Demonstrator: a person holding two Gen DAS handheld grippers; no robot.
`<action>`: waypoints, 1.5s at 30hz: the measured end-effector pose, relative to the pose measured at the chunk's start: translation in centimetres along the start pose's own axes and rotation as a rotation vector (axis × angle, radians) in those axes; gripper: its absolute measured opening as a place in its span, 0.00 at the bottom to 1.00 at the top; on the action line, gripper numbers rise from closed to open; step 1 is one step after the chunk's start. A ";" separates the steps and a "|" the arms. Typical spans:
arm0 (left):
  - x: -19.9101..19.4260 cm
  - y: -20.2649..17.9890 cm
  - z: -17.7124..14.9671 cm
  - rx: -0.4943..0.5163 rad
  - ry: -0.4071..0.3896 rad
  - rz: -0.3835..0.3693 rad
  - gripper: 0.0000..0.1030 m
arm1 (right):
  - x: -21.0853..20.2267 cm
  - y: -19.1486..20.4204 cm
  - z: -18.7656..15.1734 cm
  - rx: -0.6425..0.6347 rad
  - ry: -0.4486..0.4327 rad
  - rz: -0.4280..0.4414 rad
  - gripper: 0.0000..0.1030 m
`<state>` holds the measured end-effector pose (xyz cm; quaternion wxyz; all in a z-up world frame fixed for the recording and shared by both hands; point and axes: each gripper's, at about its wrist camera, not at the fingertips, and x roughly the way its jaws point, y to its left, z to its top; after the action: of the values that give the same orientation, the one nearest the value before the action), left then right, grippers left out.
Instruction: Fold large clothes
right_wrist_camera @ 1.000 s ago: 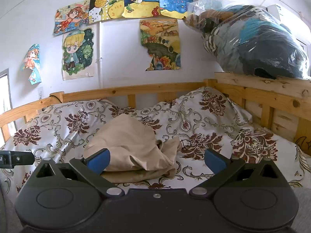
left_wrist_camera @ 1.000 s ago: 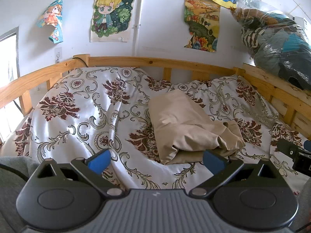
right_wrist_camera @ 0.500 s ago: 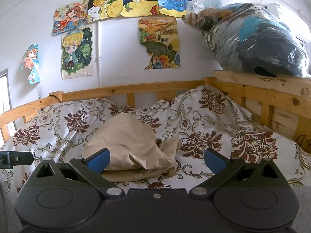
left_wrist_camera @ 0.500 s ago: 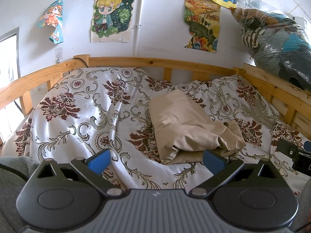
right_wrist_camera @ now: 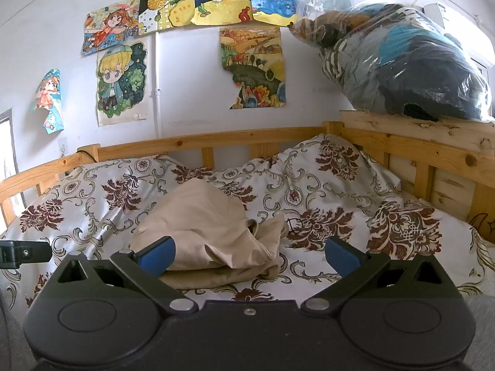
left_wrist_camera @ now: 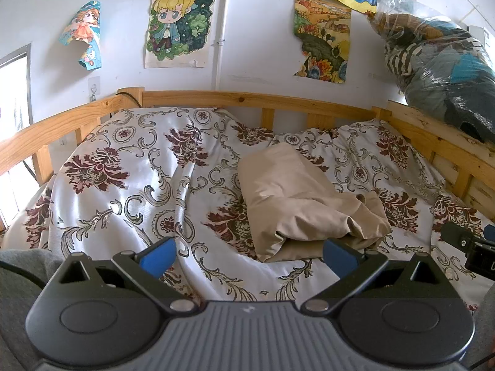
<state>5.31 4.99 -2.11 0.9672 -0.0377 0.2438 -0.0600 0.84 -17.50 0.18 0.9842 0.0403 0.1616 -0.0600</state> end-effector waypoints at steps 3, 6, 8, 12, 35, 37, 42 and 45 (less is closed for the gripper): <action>0.0 0.0 0.0 -0.001 0.000 0.000 0.99 | 0.0 0.0 0.0 0.000 0.001 0.000 0.99; 0.0 0.0 0.0 0.000 0.001 0.001 0.99 | 0.0 0.0 0.0 0.000 0.001 0.000 0.99; 0.0 0.0 0.0 -0.001 0.000 -0.001 0.99 | 0.0 0.0 0.1 0.000 0.001 0.000 0.99; 0.0 0.0 0.0 -0.001 0.001 0.000 0.99 | 0.0 -0.1 0.0 0.001 0.001 0.000 0.99; 0.7 -0.3 0.0 0.044 0.060 0.059 0.99 | 0.0 -0.2 -0.1 0.006 0.003 -0.002 0.99; 0.7 -0.4 0.0 0.051 0.061 0.060 0.99 | 0.0 -0.3 -0.2 0.008 0.004 -0.003 0.99; 0.8 -0.6 -0.1 0.064 0.064 0.064 0.99 | -0.1 -0.2 -0.3 0.007 0.007 -0.005 0.99; 0.9 -0.8 -0.2 0.076 0.068 0.067 0.99 | -0.1 -0.3 -0.3 0.005 0.007 -0.004 0.99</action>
<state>5.90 4.03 -2.56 0.9606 0.0094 0.2751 -0.0382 0.67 -17.71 -0.08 0.9834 0.0428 0.1649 -0.0620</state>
